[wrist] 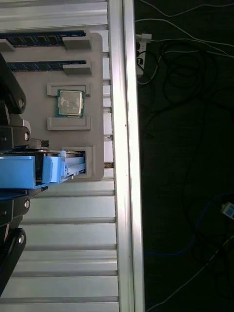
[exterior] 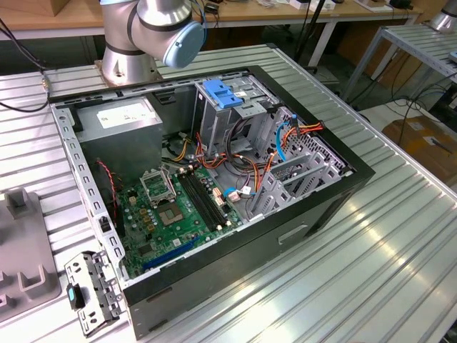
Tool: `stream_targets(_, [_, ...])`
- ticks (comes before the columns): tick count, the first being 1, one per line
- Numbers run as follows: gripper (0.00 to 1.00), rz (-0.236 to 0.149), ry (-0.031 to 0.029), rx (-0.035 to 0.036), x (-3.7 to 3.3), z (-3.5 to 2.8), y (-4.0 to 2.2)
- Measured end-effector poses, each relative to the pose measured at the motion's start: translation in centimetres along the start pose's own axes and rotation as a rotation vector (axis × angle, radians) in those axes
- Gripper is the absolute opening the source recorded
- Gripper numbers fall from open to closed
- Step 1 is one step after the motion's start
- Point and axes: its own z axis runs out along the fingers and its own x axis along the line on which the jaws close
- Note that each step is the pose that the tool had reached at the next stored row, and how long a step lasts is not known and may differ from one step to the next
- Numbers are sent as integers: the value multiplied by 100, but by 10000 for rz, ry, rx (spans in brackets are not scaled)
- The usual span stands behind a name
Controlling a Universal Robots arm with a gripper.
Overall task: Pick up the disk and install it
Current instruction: 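Pick up the disk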
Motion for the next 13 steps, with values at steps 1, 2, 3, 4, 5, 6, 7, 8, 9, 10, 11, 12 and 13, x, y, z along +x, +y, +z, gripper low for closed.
stream_targets(1, [36, 0, 0, 0, 0, -6, 0])
stream_targets(2, [36, 0, 0, 1, -1, -13, 0])
stream_targets(3, [36, 0, 1, 0, -1, -23, 0])
stream_targets(4, [36, 0, 3, -1, -2, -36, 0])
stream_targets(5, [36, 0, 4, 0, -2, -49, 0])
stream_targets(6, [36, 0, 6, -1, -3, -67, -1])
stream_targets(7, [36, 0, 7, 0, -3, -81, -1])
stream_targets(8, [36, 0, 7, -1, -3, -101, -1])
stream_targets(9, [36, 0, 7, 0, -3, -118, -1])
stream_targets(10, [36, 0, 7, 1, -3, -133, -1])
stream_targets(11, [36, 0, 8, 0, -3, -150, -2])
stream_targets(12, [36, 0, 9, -1, -3, -167, -2])
stream_targets(13, [36, 0, 10, -1, -3, -185, -2])
